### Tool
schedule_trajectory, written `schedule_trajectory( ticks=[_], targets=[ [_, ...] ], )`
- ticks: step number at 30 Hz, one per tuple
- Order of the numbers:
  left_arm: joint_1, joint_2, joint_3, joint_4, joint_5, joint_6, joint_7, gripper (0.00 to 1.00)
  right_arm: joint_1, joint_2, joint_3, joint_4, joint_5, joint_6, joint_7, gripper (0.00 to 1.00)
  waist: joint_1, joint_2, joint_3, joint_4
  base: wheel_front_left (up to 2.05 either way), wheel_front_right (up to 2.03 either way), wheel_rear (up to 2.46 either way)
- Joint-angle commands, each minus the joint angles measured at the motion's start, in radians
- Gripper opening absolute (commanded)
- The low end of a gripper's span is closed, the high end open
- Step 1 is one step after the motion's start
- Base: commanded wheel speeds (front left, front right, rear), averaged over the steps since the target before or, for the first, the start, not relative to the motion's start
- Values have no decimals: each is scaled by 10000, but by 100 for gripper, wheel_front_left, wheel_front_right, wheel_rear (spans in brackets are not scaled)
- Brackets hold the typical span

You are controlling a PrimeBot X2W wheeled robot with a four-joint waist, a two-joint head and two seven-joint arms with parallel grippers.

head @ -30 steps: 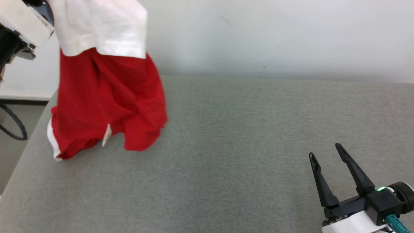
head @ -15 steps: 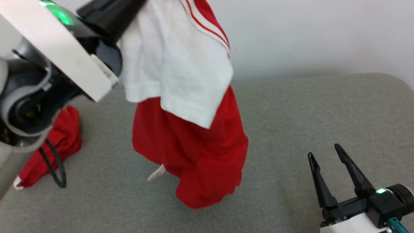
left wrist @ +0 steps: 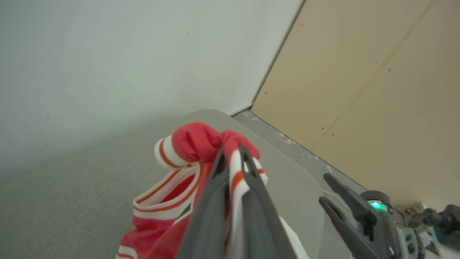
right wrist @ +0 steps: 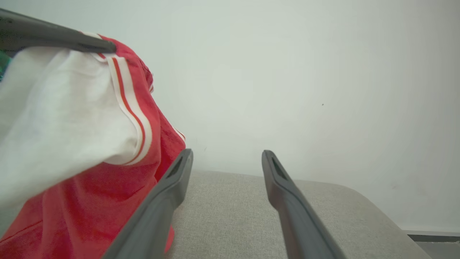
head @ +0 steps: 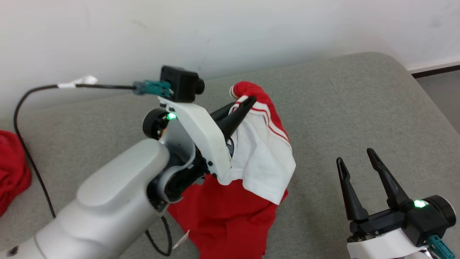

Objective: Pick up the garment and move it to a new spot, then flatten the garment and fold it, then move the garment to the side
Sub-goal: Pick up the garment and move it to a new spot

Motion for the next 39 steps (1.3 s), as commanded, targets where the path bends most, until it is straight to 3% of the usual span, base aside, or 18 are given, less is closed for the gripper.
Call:
schedule_trajectory(
  ticks=[1,3,4,5,6,9,10,11,12,19,22,27,31,35,39],
  targets=[
    [126,-331,-352,763,571,68,-329,0,-162,60,-11,-42,2,0,7,100,0,-1,346,-456,0,0,0],
    [439,-1107,-620,1750,496,30,-561,0,-153,119,-24,-54,0,0,7,100,0,-1,441,-640,0,0,0],
    [439,-1107,-620,1750,496,30,-561,0,-153,119,-24,-54,0,0,7,100,0,-1,441,-640,0,0,0],
    [469,-1711,-796,2566,539,-77,-805,0,-145,141,-42,-59,-12,0,7,100,0,-1,532,-775,0,0,0],
    [469,-1711,-796,2566,539,-77,-805,0,-145,141,-42,-59,-12,0,7,100,0,-1,532,-775,0,0,0],
    [659,-2735,-919,3641,468,-215,-1260,0,-136,205,-74,-56,-50,0,7,100,0,-1,601,-886,0,0,0],
    [714,-3028,-914,3903,389,-275,-1422,18,-142,219,-76,-60,-54,0,7,100,0,-1,618,-910,0,0,0],
    [737,-3228,-889,4137,293,-351,-1568,49,-154,234,-75,-56,-64,0,7,100,0,-1,626,-932,0,0,0],
    [739,-3383,-886,4330,215,-424,-1630,100,-162,251,-73,-49,-73,0,7,100,0,-1,630,-948,0,0,0],
    [886,-3772,-628,3997,-1061,-817,-1965,100,-42,318,-186,41,-139,0,7,100,0,-1,470,-675,0,0,0],
    [933,-3775,-780,3705,-734,-696,-2444,100,39,311,-286,55,-162,0,7,100,0,-1,287,-408,0,0,0],
    [1371,-2802,-1011,3501,559,-130,-3701,100,272,99,-500,-39,-230,0,7,100,0,-1,-76,170,0,0,0],
    [2323,-1874,-565,3220,1202,500,-4134,100,533,-88,-623,-11,-291,0,7,100,0,-1,-424,667,0,0,0],
    [3656,-1071,717,2693,2088,1142,-4188,100,807,-299,-794,53,-297,0,9,100,0,-1,-733,1189,0,0,0],
    [5251,-764,2093,2069,3202,1440,-4188,100,1081,-506,-938,130,-294,0,7,100,0,-1,-966,1691,0,0,0]
  ],
)
